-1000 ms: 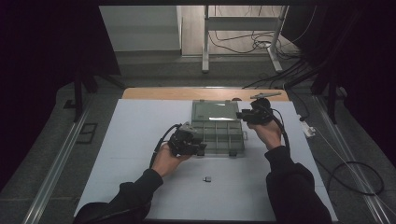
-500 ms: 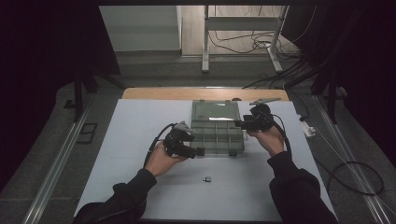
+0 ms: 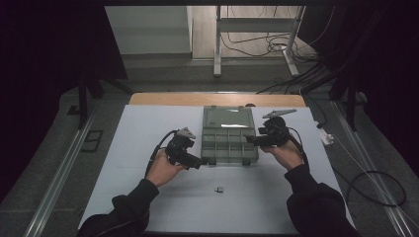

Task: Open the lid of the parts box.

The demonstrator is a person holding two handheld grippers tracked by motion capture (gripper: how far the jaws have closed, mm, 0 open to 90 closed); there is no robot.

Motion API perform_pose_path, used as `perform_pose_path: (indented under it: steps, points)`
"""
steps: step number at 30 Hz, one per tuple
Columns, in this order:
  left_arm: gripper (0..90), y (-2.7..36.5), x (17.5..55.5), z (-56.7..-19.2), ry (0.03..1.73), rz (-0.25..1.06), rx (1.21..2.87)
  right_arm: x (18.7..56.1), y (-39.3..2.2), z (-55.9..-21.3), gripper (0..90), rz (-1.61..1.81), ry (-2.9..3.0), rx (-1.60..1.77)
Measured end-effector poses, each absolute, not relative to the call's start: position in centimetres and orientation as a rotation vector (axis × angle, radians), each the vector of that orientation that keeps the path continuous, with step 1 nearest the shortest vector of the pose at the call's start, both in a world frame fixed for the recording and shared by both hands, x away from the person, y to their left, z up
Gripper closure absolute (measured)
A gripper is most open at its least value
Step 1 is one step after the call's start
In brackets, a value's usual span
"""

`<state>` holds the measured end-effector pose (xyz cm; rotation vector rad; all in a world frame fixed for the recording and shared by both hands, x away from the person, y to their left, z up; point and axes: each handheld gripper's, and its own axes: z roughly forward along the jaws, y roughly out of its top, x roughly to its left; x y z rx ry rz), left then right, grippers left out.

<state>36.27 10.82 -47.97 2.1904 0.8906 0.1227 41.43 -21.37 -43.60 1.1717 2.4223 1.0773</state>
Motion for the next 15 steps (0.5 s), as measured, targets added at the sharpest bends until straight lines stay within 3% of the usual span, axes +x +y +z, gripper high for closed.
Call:
perform_pose_path:
  steps: [15]
  points:
    - [0.0, 12.8, 34.9, -47.9, 0.891, 0.162, 2.193, 39.0, -21.9, -43.7, 20.2, 1.055, 2.475, 1.16]
